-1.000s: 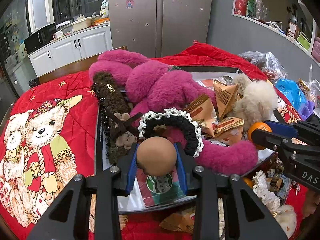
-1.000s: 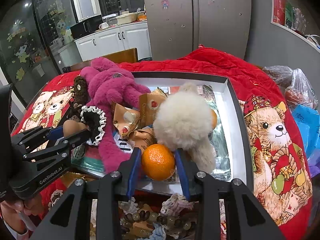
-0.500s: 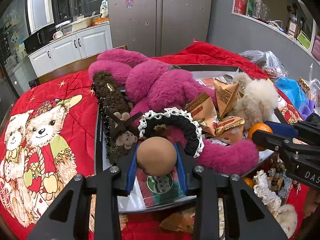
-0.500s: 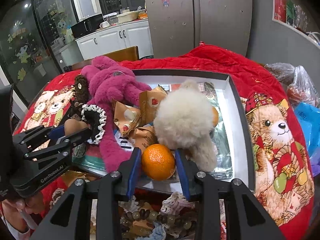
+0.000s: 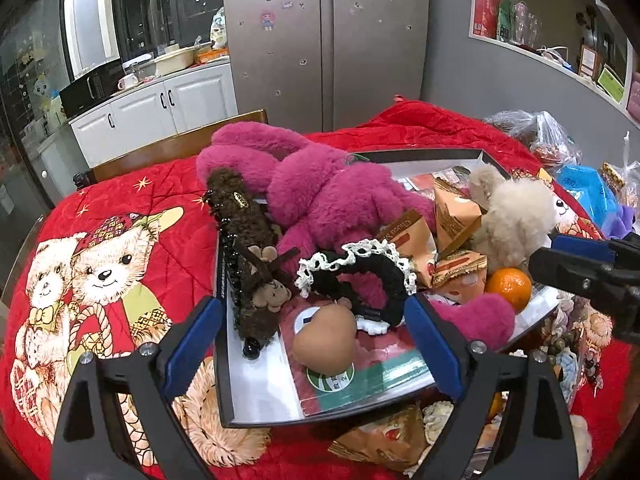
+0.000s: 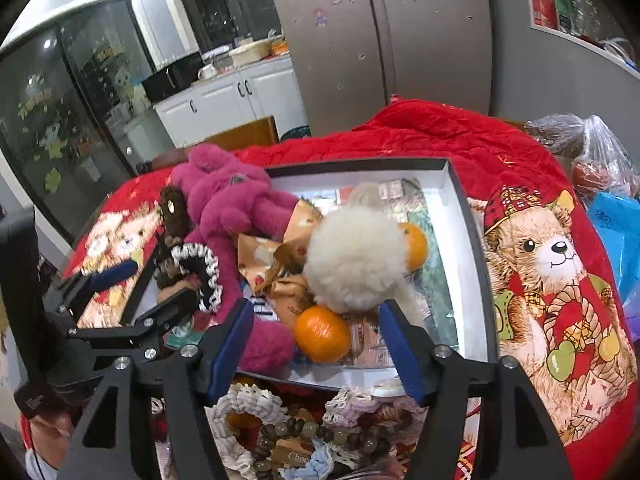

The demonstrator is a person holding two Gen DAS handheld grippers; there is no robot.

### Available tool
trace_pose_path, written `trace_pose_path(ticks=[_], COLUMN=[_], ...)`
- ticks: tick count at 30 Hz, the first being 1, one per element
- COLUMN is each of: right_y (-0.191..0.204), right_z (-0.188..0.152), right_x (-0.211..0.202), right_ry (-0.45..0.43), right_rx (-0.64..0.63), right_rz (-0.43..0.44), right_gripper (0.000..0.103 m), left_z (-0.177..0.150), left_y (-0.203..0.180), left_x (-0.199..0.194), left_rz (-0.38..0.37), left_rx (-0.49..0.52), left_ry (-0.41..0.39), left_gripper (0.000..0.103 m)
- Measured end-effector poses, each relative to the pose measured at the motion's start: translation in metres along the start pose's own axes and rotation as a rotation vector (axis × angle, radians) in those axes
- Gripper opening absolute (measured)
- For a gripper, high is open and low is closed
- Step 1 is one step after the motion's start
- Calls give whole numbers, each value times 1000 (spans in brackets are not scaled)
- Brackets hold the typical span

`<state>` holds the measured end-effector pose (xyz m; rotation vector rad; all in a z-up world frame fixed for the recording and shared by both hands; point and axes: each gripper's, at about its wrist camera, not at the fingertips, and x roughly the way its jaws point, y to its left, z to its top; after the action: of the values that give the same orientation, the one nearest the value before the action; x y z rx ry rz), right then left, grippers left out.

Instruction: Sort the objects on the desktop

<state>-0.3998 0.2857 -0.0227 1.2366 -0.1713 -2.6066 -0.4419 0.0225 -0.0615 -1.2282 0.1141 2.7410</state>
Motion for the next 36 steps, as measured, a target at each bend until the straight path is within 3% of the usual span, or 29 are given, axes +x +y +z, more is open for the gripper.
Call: trace_pose_path(ticks=[10, 13, 15, 19, 23, 27, 29, 32, 36], right_y=[8, 16, 28, 43, 61, 81, 93, 111, 125], right_z=[6, 8, 9, 12, 11, 2, -8, -28, -49], right_x=[-21, -34, -49, -87, -139, -195, -227, -269, -296], right_ry=[-41, -84, -141, -245, -359, -451, -499, -582, -608], right_rx=[-28, -60, -119, -146, -160, -167, -176, -187, -175], right_rz=[-28, -70, -145, -188, -201, -163, -139, -146, -130], right_gripper=[71, 73, 77, 82, 84, 84, 84, 103, 103], left_z=[10, 17, 21, 25, 24, 12, 5, -9, -25], left_y=[-1, -3, -4, -6, -11, -11, -13, -11, -7], left_x=[-34, -60, -80, -135, -192, -258, -285, -316, -337], left_rz=[25, 16, 14, 16, 34, 47, 61, 41, 24], left_rx=[-19, -9, -4, -27, -46, -79, -83, -120, -178], left_ry=[-76, -125, -169, -293, -389, -490, -510, -536, -513], left_gripper=[94, 94, 94, 102, 102, 103, 103, 103, 103])
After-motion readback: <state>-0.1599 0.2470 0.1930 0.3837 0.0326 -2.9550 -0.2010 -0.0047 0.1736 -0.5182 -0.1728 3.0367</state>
